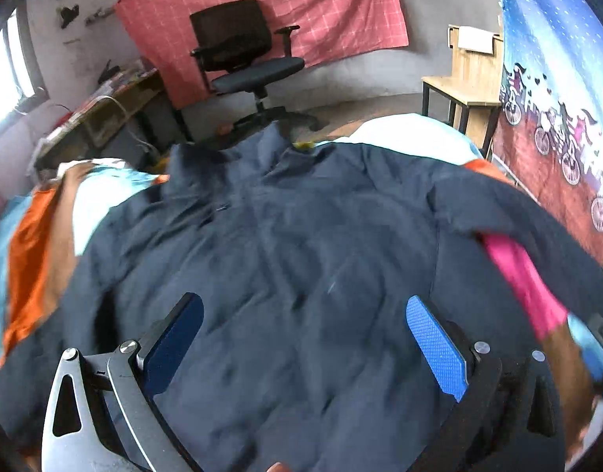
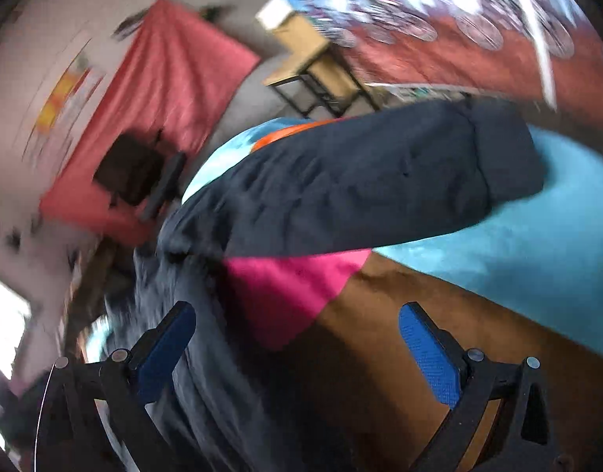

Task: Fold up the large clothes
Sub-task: 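Grasp the jacket sleeve cuff with the right gripper and lift it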

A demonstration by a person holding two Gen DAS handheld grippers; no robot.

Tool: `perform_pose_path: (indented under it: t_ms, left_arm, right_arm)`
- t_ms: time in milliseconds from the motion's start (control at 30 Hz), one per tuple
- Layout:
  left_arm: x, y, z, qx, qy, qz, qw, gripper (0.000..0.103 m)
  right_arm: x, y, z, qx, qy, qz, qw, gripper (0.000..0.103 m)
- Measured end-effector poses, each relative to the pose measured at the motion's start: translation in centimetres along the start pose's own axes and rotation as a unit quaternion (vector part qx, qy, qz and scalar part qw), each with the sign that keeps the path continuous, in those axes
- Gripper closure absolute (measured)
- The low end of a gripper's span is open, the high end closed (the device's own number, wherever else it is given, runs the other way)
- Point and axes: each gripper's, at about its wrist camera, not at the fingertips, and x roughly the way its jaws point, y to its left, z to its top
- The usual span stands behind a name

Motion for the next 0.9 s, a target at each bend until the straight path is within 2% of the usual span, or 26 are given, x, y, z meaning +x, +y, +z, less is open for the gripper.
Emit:
perform_pose_path:
  t_ms: [167, 267, 333, 400, 500, 533, 600, 667, 767, 900]
  left_arm:
    - [6.7, -1.0, 3.8, -0.044, 0.000, -0.025, 0.9987, 0.002]
    - [10.1, -1.9, 5.1, -0.064, 0.011, -0.032, 0.9974, 0.002]
    - [12.4, -2.4, 5.8, -0.072, 0.026, -0.023, 0.9968, 0.002]
    - [13.5, -2.8, 5.6, -0.074, 0.034, -0.022, 0.9964, 0.002]
    - [15.8, -3.2, 5.7, -0.074, 0.059, -0.034, 0.9949, 0.002]
    - [16.7, -3.5, 5.6, -0.069, 0.069, -0.042, 0.9943, 0.002]
    - [17.6, -4.3, 5.2, -0.051, 0.081, -0.037, 0.9947, 0.002]
    - [17.9, -4.7, 5.0, -0.038, 0.077, -0.035, 0.9957, 0.002]
    - [18.1, -4.1, 5.0, -0.044, 0.076, -0.045, 0.9951, 0.002]
    - [16.4, -2.3, 5.0, -0.056, 0.070, -0.077, 0.9929, 0.002]
  right_arm:
    - [0.6, -1.7, 2.3, 0.100, -0.034, 0.034, 0.994, 0.000]
    - [0.5, -3.2, 3.4, 0.172, -0.061, 0.026, 0.983, 0.000]
    - [0.8, -4.3, 3.9, 0.214, -0.065, 0.009, 0.975, 0.006]
    - [1.2, -5.5, 4.2, 0.255, -0.066, 0.006, 0.965, 0.039]
    - [1.7, -6.2, 4.1, 0.281, -0.062, -0.020, 0.958, 0.060]
    - [1.6, -6.4, 4.2, 0.280, -0.064, -0.019, 0.958, 0.065]
    - [1.0, -6.1, 4.6, 0.253, -0.073, -0.026, 0.964, 0.083]
    - [0.5, -5.2, 5.4, 0.213, -0.086, -0.033, 0.973, 0.090]
    - [-1.5, -2.1, 7.4, 0.123, -0.120, -0.037, 0.984, 0.094]
    - [-4.0, 3.8, 10.0, -0.009, -0.155, -0.023, 0.988, 0.095]
